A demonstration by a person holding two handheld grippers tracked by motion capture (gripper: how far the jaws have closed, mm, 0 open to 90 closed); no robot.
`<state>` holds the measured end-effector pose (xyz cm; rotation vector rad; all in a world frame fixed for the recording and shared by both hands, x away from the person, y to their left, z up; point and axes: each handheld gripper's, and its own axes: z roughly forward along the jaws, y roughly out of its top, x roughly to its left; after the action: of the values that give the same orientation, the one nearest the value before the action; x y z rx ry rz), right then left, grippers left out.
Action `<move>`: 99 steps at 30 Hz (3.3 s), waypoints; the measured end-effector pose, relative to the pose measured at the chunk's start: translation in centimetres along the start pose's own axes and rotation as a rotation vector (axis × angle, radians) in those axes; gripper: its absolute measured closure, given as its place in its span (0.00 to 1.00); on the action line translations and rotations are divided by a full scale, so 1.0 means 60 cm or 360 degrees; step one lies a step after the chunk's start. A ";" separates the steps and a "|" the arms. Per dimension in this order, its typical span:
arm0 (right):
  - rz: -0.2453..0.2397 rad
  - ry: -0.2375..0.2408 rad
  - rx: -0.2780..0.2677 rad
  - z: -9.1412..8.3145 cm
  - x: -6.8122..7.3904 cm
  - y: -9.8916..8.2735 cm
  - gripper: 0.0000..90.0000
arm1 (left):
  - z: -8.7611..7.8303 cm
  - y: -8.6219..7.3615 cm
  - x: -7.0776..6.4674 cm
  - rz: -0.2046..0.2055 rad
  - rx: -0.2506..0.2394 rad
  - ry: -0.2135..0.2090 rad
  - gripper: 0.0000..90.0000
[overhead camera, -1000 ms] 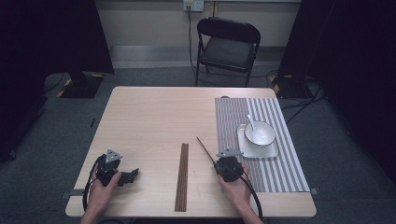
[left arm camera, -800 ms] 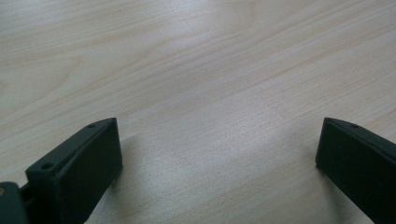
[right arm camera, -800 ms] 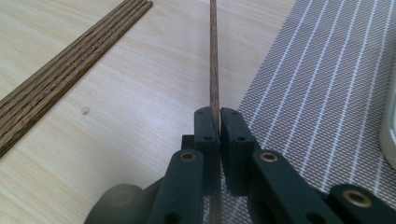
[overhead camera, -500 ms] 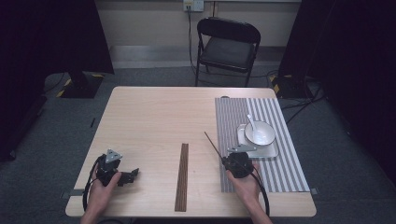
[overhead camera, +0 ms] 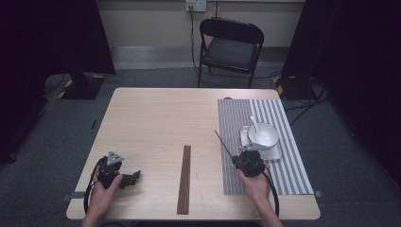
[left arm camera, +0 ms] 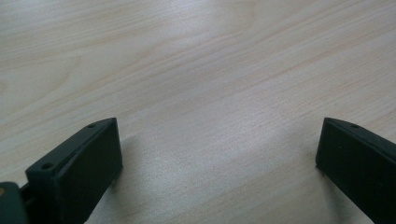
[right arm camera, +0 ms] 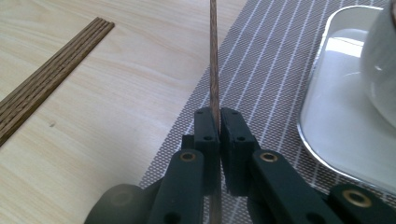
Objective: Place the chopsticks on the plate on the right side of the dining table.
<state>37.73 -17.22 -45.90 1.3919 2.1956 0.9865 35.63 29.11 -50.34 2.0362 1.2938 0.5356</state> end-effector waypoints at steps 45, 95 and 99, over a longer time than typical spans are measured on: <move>0.0172 -0.0251 0.0038 0.002 -0.102 -0.013 0.89 | 0.000 0.000 0.000 0.0000 0.0000 0.0001 0.00; 0.0063 -0.0054 -0.0079 -0.001 -0.039 0.001 0.82 | 0.000 0.000 0.000 0.0000 0.0000 0.0001 0.00; 0.0036 0.0016 -0.0072 0.004 -0.013 0.000 0.78 | 0.000 0.000 0.000 0.0000 0.0000 0.0000 0.00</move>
<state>38.24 -17.79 -46.13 1.3974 2.1556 1.0469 35.63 29.11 -50.34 2.0363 1.2936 0.5358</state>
